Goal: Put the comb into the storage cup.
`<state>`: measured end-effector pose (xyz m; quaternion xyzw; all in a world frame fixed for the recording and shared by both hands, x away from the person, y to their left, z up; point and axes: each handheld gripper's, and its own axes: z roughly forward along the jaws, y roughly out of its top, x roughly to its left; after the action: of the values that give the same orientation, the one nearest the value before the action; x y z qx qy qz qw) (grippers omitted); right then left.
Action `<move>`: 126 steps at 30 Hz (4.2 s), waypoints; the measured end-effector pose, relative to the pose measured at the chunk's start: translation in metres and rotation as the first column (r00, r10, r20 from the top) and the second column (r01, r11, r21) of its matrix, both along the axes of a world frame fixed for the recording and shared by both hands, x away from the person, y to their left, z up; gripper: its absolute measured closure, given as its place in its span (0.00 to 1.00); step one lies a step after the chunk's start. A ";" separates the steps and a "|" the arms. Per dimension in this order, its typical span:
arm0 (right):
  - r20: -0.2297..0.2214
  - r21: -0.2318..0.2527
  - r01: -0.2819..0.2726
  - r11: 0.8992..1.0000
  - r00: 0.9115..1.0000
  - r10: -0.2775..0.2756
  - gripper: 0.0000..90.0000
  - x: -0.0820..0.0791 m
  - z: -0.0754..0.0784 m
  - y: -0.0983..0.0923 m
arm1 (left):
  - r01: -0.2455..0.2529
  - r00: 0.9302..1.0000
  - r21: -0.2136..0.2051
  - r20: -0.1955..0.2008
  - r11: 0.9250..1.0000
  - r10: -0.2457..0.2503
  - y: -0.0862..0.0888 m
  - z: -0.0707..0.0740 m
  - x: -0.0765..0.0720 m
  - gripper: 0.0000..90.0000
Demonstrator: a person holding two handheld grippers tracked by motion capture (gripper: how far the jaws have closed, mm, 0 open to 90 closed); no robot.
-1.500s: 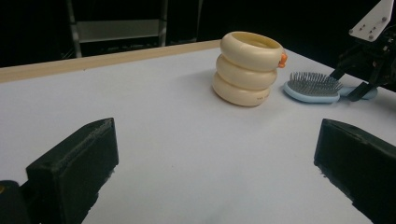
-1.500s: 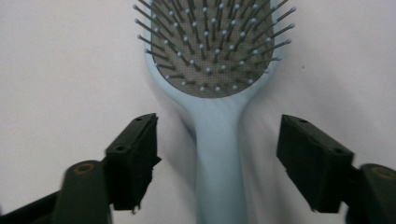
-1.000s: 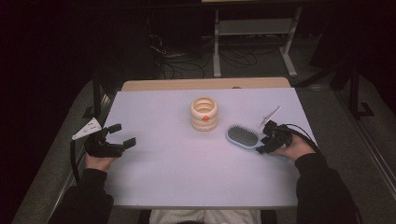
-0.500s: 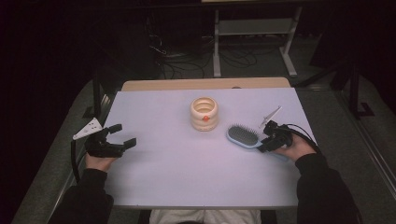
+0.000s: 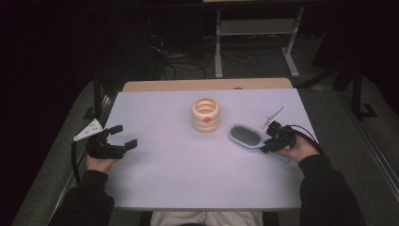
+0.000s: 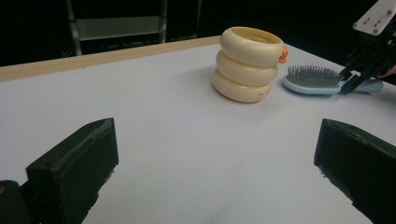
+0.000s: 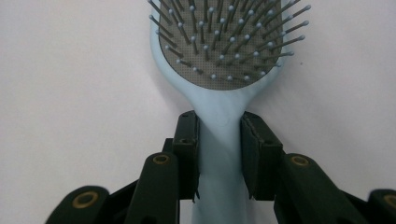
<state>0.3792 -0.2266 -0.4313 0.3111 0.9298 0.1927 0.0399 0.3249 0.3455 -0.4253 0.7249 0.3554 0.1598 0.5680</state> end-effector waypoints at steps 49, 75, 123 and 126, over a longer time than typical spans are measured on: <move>0.181 0.077 -0.044 0.996 0.983 0.029 0.76 -0.006 0.079 0.013 | 0.000 1.000 0.001 -0.009 1.000 0.000 0.000 -0.001 0.001 0.00; 0.269 0.102 -0.073 0.992 0.962 0.043 0.76 -0.002 0.114 0.035 | -0.008 0.999 0.004 -0.031 1.000 0.008 0.001 -0.001 0.004 0.00; 0.371 0.103 -0.207 0.973 0.916 0.155 0.76 0.006 0.161 0.110 | 0.119 0.993 -0.009 0.006 0.993 -0.119 -0.061 0.069 0.047 0.00; 0.375 0.109 -0.208 0.972 0.914 0.153 0.76 0.007 0.163 0.113 | 0.121 0.993 -0.006 0.002 0.993 -0.121 -0.066 0.073 0.052 0.00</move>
<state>0.3865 -0.1140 -0.2684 0.1848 0.9144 0.3174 0.1703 0.3766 0.2793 -0.3527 0.7432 0.3110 0.1244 0.5792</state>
